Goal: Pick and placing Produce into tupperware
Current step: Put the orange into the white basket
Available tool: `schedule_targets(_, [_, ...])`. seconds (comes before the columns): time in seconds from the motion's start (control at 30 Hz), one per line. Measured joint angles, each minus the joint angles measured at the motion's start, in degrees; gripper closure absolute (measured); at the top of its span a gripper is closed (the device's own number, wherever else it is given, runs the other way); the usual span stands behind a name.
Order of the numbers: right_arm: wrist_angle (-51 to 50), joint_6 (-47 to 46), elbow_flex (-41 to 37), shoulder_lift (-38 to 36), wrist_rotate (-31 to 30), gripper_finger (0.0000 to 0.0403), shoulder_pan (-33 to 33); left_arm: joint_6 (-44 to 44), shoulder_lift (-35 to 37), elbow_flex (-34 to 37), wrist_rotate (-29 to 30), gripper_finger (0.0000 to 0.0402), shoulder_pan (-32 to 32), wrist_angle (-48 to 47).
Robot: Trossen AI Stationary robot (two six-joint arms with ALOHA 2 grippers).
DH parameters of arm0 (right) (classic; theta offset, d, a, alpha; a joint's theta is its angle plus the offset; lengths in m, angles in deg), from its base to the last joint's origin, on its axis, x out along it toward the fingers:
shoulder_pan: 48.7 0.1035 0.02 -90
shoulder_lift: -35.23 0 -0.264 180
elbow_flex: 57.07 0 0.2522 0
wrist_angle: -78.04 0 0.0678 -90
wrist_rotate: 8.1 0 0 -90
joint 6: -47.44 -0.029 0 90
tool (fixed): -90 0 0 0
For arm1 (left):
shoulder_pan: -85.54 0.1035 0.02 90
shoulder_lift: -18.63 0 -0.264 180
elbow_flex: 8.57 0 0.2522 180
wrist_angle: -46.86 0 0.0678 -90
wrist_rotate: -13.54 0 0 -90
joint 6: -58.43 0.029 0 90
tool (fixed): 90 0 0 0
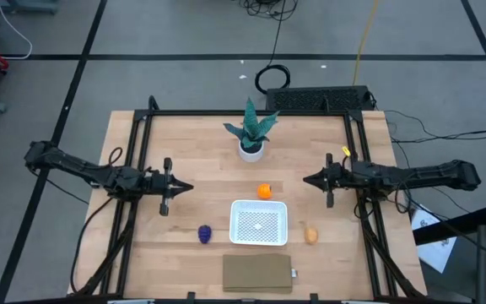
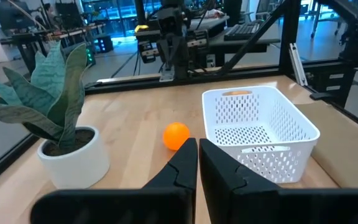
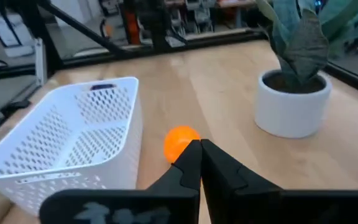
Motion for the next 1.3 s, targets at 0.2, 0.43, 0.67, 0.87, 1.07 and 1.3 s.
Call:
schedule_targets(0.2, [-0.14,2.43,7.18,14.52,0.14,0.0403,-1.99,0.54,0.01,0.00,0.00,0.0380,0.00,-0.15])
schedule_targets(0.43, [-4.13,11.41,19.89,31.39,2.99,0.0403,-2.55,1.30,0.01,0.00,0.00,0.0380,0.00,-0.46])
schedule_targets(0.67, [-14.01,23.03,32.40,45.66,3.35,0.0403,-3.24,1.02,0.01,0.00,0.00,0.0380,0.00,-3.14])
schedule_targets(0.87, [-18.54,32.26,39.08,52.65,3.35,0.0403,-3.23,-0.46,0.03,0.00,-0.02,0.0380,0.00,-4.17])
schedule_targets(1.07, [-19.55,39.29,40.85,55.21,4.74,0.0397,-3.23,-0.51,0.01,0.00,-0.02,0.0380,0.00,-5.29])
schedule_targets(1.3, [-21.83,38.79,43.78,56.93,4.75,0.0354,-4.68,-0.48,0.02,0.00,-0.02,0.0380,0.00,-6.91])
